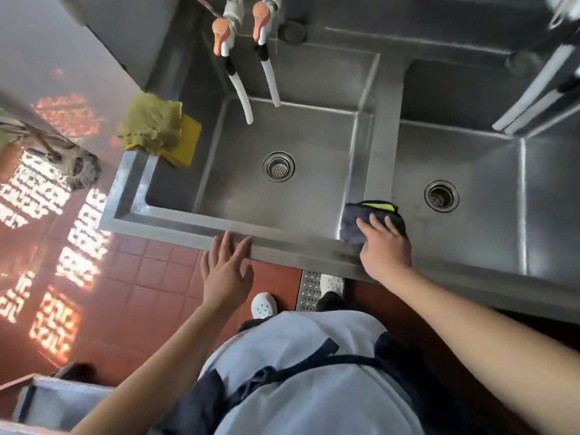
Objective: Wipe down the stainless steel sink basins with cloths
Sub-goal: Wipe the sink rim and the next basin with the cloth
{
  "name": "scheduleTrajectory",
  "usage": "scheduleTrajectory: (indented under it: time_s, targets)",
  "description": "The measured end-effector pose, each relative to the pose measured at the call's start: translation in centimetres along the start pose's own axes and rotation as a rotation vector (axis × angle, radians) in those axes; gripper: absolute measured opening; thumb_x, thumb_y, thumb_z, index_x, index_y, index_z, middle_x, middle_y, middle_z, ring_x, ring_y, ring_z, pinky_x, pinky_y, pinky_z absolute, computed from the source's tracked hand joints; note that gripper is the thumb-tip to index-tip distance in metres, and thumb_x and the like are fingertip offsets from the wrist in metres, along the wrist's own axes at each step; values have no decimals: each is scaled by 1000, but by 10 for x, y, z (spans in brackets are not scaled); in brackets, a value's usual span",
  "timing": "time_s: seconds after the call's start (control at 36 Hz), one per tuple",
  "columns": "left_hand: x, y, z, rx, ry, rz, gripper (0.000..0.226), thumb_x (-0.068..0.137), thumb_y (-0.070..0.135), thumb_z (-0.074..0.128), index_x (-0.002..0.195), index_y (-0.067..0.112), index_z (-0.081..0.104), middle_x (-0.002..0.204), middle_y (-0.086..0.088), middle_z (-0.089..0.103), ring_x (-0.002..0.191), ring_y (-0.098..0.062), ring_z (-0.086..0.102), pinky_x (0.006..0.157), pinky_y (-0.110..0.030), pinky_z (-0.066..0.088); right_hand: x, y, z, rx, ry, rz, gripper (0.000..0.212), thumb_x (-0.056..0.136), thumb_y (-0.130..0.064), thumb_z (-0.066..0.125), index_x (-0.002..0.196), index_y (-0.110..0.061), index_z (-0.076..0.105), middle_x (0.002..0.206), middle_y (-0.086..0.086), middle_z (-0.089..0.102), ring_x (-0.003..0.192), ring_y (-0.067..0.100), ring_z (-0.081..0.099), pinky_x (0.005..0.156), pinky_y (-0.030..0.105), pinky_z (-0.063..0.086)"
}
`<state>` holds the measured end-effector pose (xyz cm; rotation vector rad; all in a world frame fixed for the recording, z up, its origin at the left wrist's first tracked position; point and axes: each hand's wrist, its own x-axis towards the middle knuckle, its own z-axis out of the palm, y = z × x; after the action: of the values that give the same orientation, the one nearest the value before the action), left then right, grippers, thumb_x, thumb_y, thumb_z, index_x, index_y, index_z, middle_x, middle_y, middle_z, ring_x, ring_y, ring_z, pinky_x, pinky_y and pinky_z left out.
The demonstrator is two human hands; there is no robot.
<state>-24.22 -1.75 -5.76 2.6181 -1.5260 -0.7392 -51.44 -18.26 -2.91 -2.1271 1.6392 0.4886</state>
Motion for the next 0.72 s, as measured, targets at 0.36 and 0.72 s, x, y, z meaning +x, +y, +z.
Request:
scheduleTrajectory:
  time_s: [0.36, 0.72]
  targets:
    - [-3, -88, -24, 54, 21, -19, 91, 90, 28, 56, 154, 49, -5, 167, 0, -15, 152, -29, -18, 123, -53, -8, -49, -102, 7, -31, 3, 265, 52, 90, -19, 45, 140, -35, 42, 135, 7, 57, 120, 33, 56, 95, 39, 44]
    - [-7, -146, -36, -83, -84, -17, 92, 86, 22, 58, 154, 50, 2, 167, 4, -9, 154, -30, -5, 123, -50, 7, -36, -229, 17, -12, -8, 128, 48, 87, -19, 44, 133, -31, 47, 129, 11, 60, 118, 37, 56, 96, 45, 44]
